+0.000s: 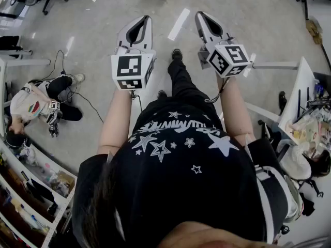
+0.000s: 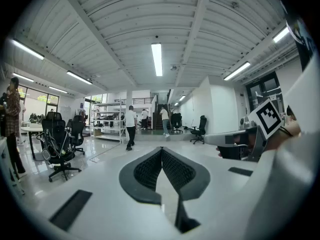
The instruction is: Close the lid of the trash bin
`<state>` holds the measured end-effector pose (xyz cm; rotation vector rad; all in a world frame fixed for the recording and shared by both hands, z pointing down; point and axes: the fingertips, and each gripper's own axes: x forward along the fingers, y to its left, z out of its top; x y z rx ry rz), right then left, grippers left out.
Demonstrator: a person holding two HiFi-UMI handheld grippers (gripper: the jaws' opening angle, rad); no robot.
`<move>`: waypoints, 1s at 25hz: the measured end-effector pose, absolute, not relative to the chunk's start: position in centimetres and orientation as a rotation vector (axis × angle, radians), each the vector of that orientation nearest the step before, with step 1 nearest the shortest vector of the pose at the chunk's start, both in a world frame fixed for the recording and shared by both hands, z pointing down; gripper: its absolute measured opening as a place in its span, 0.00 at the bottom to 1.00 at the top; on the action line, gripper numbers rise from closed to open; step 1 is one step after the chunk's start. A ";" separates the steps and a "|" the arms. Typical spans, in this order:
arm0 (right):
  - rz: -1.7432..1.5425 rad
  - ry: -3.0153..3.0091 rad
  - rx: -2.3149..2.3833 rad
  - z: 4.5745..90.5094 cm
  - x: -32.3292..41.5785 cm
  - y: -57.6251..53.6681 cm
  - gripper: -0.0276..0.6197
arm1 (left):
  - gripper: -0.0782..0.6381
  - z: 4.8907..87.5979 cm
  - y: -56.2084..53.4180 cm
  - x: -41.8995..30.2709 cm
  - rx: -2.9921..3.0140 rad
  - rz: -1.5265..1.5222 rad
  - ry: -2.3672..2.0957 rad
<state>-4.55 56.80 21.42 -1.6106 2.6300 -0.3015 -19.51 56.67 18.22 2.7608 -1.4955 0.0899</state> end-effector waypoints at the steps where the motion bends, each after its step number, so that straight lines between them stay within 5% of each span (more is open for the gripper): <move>1: -0.311 2.620 -1.610 21.6 -3.6 56.0 0.05 | 0.13 18.3 56.1 -18.7 2.766 0.097 -1.497; 25: -0.363 2.537 -1.585 22.3 11.3 26.5 0.05 | 0.13 18.0 29.3 -5.9 2.669 0.098 -1.560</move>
